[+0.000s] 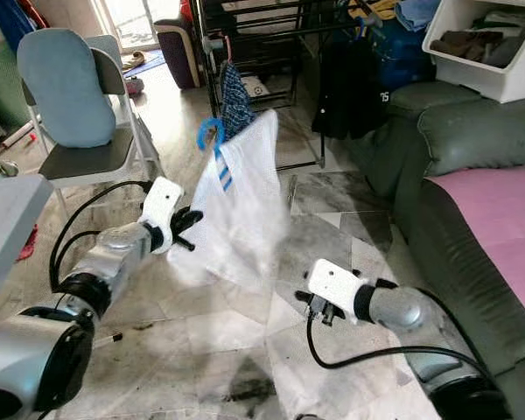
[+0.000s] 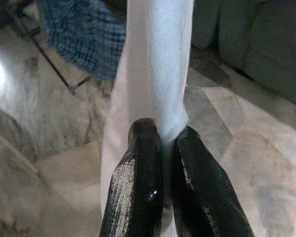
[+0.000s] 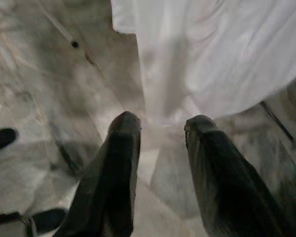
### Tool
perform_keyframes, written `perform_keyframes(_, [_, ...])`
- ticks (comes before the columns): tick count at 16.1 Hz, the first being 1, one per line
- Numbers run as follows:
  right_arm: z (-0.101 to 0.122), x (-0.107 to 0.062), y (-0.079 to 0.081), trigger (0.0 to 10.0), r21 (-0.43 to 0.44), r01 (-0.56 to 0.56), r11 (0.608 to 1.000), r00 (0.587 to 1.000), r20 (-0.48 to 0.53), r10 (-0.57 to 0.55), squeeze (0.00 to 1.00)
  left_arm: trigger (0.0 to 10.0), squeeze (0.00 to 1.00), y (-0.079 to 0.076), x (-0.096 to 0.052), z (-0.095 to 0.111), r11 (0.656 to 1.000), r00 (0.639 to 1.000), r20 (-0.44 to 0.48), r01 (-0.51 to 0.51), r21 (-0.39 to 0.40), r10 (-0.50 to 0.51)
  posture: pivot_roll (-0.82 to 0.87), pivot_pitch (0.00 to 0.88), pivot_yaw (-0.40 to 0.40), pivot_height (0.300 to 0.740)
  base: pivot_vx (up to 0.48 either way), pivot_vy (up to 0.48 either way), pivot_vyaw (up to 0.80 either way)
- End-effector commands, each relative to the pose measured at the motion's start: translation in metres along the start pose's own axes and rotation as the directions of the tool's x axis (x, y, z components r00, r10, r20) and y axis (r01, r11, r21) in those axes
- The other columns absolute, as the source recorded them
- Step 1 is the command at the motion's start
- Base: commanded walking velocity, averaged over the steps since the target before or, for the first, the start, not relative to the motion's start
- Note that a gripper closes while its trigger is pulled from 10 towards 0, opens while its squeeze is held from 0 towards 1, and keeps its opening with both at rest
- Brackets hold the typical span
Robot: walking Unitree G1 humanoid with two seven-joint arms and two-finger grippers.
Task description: Hang hanger
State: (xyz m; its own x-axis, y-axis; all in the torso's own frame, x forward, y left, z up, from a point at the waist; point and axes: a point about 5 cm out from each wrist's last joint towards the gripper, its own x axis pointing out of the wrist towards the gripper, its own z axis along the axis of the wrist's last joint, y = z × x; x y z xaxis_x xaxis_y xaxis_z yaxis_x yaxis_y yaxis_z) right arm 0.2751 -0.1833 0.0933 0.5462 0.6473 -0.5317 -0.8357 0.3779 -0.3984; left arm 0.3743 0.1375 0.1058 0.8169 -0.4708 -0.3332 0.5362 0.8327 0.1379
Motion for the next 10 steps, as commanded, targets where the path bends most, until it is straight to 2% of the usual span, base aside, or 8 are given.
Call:
perform_keyframes(1, [0.01,-0.005,-0.002,10.0,-0.019,-0.021,1.0,0.998,0.055,0.022,1.0,0.0,0.0,0.007,-0.004,0.019,0.991,0.995,0.088,0.029,0.127,-0.041,-0.24,0.0,0.061,0.74,0.0,0.0,0.0])
perform_keyframes(2, [0.013,-0.008,-0.005,10.0,-0.025,-0.021,0.999,0.997,0.069,0.022,1.0,0.0,0.0,0.007,-0.006,0.019,0.981,0.993,0.087,0.056,0.187,-0.073,-0.24,0.0,0.059,0.74,0.0,0.0,0.0])
perform_keyframes(3, [0.014,-0.013,-0.012,10.0,-0.037,-0.006,0.999,0.998,0.07,0.008,1.0,0.0,0.0,0.007,-0.009,0.016,0.956,0.99,0.06,0.108,0.274,-0.129,-0.24,0.0,0.06,0.74,0.0,0.0,0.0])
perform_keyframes(5, [0.008,-0.025,-0.027,10.0,-0.048,0.023,0.999,0.999,0.033,-0.021,1.0,0.0,0.0,0.005,-0.017,0.007,0.898,0.968,-0.002,0.232,0.373,-0.249,-0.24,0.0,0.059,0.74,0.0,0.0,0.0])
perform_keyframes(6, [0.007,-0.028,-0.03,10.0,-0.055,0.026,0.998,0.999,0.027,-0.024,1.0,0.0,0.0,0.005,-0.019,0.004,0.876,0.961,-0.025,0.261,0.405,-0.275,-0.24,0.0,0.059,0.74,0.0,0.0,0.0])
perform_keyframes(7, [0.014,-0.036,-0.042,10.0,-0.069,0.067,0.995,0.995,0.079,-0.061,1.0,0.0,0.0,0.003,-0.025,-0.008,0.787,0.937,-0.13,0.344,0.512,-0.324,-0.24,0.0,0.055,0.74,0.0,0.0,0.0])
perform_keyframes(8, [0.02,-0.039,-0.047,10.0,-0.077,0.079,0.994,0.991,0.11,-0.071,1.0,0.0,0.0,0.003,-0.028,-0.015,0.733,0.919,-0.205,0.392,0.555,-0.337,-0.23,0.0,0.052,0.74,0.0,0.0,0.0])
perform_keyframes(10, [0.025,-0.045,-0.057,10.0,-0.134,0.081,0.988,0.992,0.103,-0.068,1.0,0.0,0.0,-0.003,-0.028,-0.015,0.705,0.897,-0.203,0.435,0.56,-0.393,-0.23,0.0,0.056,0.74,0.0,0.0,0.0])
